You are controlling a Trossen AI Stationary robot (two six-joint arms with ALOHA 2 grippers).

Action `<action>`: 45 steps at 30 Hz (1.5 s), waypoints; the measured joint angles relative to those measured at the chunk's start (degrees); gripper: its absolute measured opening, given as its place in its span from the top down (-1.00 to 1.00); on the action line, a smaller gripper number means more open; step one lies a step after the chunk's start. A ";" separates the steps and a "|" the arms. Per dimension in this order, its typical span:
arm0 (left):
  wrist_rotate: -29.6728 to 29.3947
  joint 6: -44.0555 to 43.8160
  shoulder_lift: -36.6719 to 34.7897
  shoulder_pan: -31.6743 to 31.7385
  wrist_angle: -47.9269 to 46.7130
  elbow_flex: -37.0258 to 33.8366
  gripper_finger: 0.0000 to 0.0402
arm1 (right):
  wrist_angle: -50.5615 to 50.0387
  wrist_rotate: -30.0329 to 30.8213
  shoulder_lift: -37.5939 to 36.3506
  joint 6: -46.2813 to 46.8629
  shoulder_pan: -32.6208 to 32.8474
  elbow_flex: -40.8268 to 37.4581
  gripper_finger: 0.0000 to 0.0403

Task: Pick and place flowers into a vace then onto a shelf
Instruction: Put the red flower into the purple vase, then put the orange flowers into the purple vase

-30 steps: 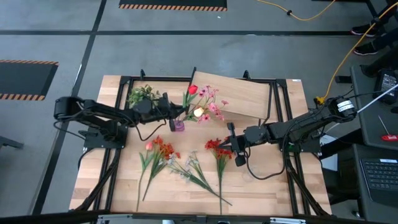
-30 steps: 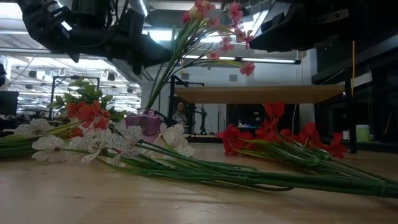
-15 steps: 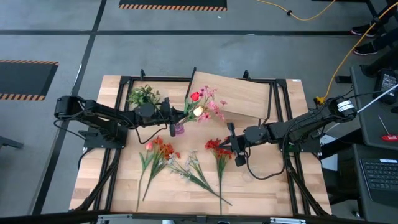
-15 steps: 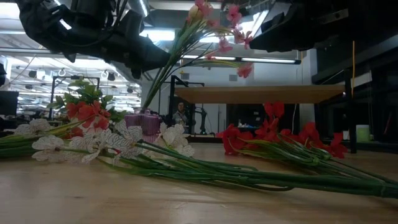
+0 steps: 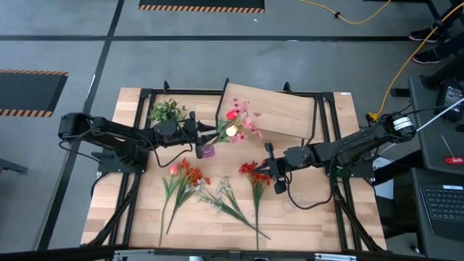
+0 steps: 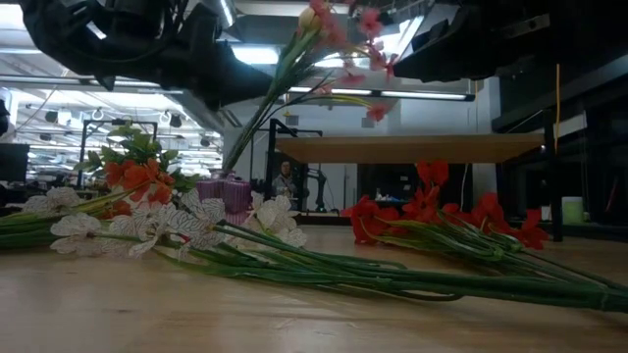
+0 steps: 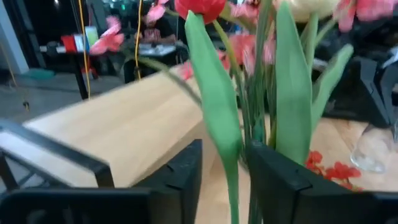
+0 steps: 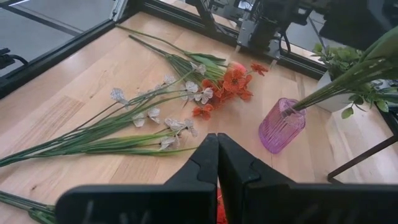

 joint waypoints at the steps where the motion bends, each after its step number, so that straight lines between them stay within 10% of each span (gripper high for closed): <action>1: 0.01 -0.40 -0.40 0.00 -1.46 0.00 0.34 | 0.00 0.01 0.00 -0.02 0.00 0.00 0.98; 24: 0.32 3.48 -22.13 -6.33 -21.84 0.00 0.15 | 0.39 0.02 0.00 1.36 0.00 0.02 0.97; 45: 9.31 9.05 -22.99 -10.41 -22.04 0.00 0.15 | 1.07 0.05 0.00 -1.06 -2.87 0.09 0.97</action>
